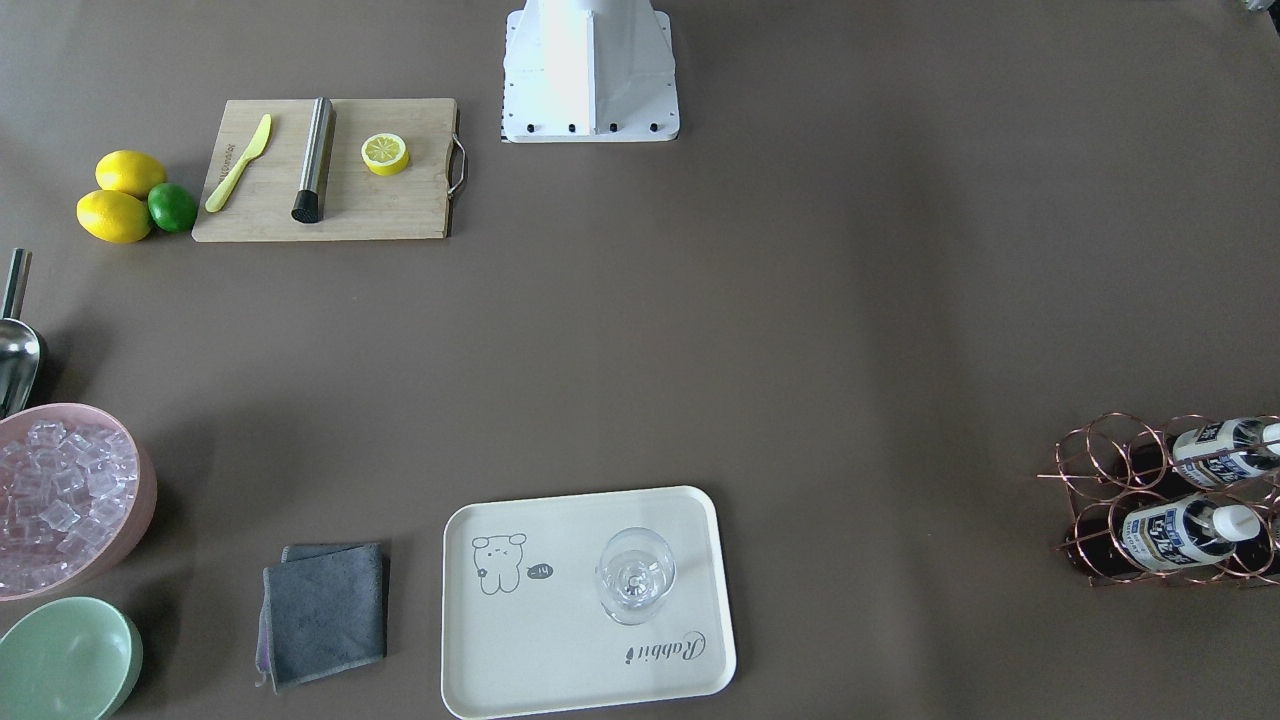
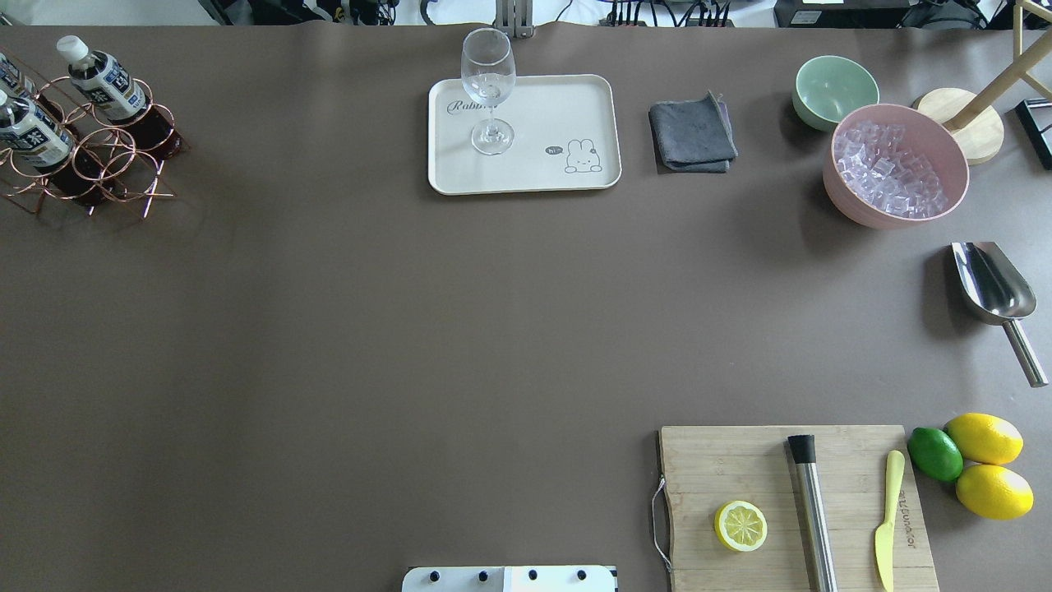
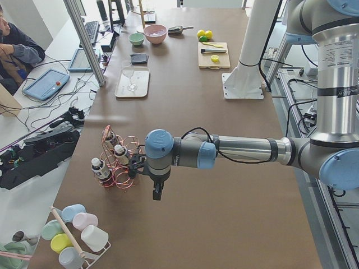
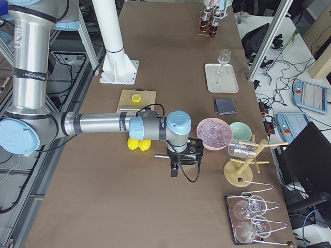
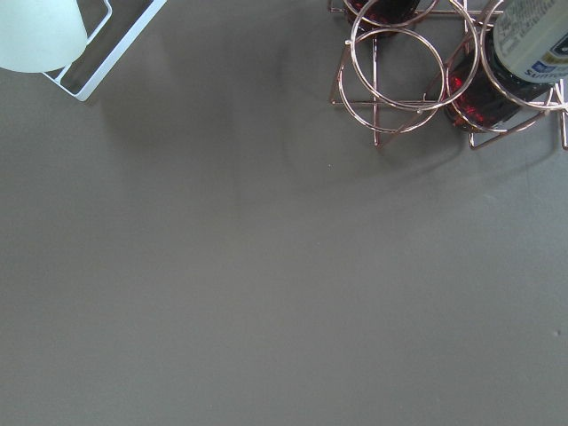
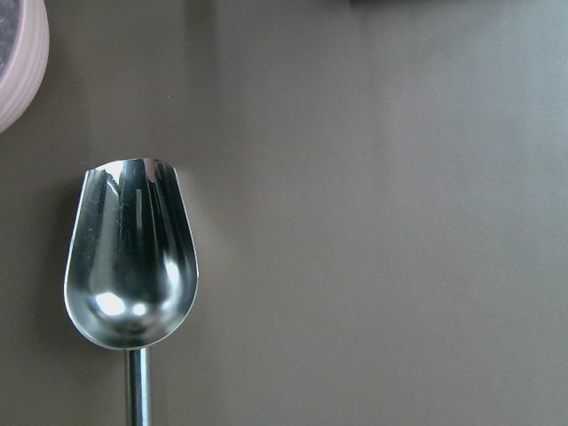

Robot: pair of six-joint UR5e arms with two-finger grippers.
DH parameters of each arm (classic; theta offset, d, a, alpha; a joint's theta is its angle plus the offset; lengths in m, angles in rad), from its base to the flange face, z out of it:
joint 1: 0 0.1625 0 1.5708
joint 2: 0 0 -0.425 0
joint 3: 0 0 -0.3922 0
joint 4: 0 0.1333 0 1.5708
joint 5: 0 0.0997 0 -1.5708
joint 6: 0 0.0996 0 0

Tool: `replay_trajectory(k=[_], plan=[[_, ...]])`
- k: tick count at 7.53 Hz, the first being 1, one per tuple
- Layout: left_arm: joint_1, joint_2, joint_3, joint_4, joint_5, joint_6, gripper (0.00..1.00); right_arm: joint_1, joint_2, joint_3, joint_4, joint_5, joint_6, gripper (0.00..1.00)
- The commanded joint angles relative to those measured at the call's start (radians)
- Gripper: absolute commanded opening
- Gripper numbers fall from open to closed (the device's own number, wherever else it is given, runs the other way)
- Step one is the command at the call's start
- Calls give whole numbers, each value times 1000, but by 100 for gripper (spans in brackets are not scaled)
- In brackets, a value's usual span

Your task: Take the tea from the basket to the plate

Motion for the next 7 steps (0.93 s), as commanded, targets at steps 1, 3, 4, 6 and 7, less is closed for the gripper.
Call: replay_trajectory(k=[1, 3, 4, 6, 7], plan=[[0, 0, 1, -1, 0, 5, 98, 3, 1, 0, 0, 2, 0, 100], [0, 0, 1, -3, 0, 2, 98, 5, -1, 0, -2, 0, 0, 100], [0, 0, -1, -4, 0, 3, 98, 5, -1, 0, -2, 0, 0, 100], [2, 0, -9, -14, -5, 5, 98, 8, -1, 0, -2, 0, 0, 100], [5, -3, -1, -11, -3, 6, 98, 8, -1, 2, -2, 0, 0, 100]])
